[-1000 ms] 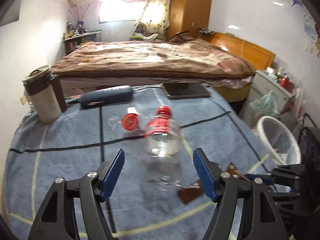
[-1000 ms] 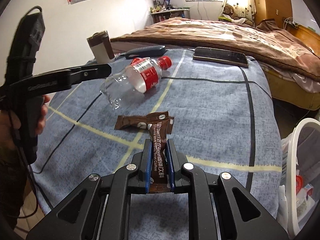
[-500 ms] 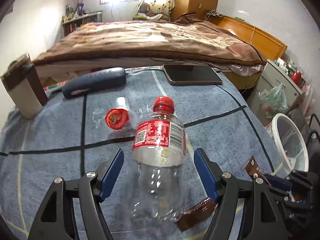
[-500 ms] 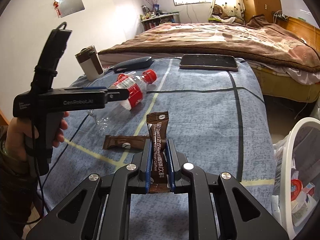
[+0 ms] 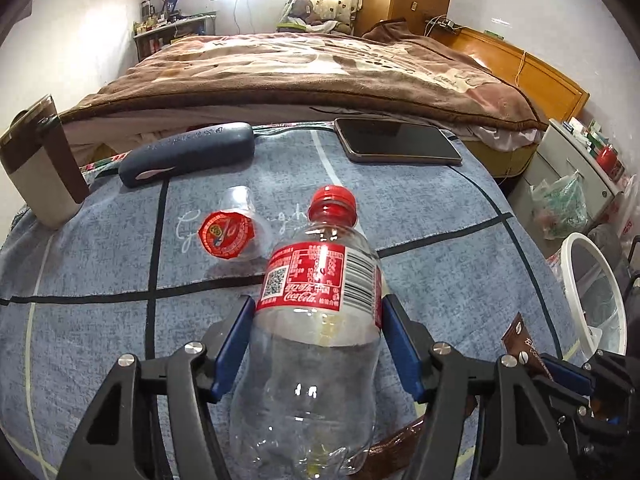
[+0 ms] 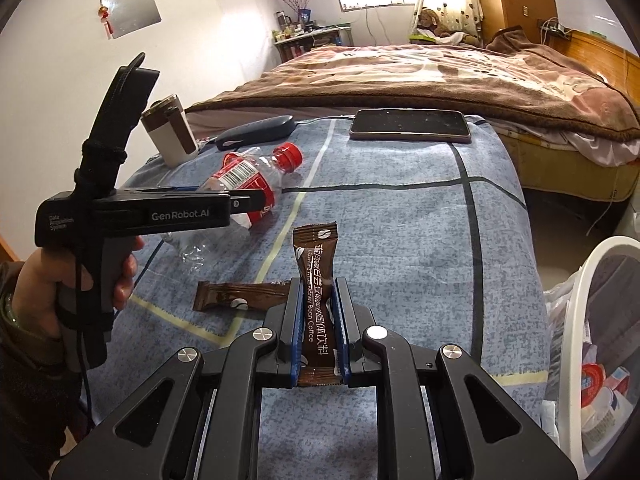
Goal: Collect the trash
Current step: 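Grasp the clear Coca-Cola bottle around its middle with the left gripper, then carry the bottle and the wrapper over the wastebasket with both grippers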
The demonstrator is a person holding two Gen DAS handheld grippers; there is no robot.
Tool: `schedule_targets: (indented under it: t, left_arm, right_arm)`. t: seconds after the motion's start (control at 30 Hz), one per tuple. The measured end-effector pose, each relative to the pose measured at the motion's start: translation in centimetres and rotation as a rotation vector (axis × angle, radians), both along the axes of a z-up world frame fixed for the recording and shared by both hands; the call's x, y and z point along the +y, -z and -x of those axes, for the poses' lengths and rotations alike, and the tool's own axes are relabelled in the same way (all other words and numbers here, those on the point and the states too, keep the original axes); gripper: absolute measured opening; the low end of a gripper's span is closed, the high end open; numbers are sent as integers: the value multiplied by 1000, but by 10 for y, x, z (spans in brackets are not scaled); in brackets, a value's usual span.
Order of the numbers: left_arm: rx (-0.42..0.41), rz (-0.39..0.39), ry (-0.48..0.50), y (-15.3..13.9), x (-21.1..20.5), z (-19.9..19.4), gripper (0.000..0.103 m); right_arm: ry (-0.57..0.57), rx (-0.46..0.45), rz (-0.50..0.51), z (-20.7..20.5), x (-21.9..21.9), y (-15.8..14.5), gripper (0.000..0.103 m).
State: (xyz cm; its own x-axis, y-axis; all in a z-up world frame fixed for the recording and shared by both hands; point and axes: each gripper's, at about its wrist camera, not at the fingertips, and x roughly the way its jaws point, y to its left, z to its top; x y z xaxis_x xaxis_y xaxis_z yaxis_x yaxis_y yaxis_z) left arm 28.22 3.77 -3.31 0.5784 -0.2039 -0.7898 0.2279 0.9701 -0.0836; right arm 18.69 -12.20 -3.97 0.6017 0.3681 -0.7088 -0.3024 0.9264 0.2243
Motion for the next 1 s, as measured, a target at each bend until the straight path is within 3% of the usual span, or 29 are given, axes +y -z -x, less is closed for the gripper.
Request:
schedule_targets:
  t: [0.63, 1.0]
  left_arm:
    - [-58, 29, -3, -22, -6, 39, 66]
    - [-125, 39, 53, -47, -37, 74, 66]
  right_arm:
    - [35, -25, -21, 13, -8, -11, 16]
    - [95, -74, -37, 33, -35, -31, 16]
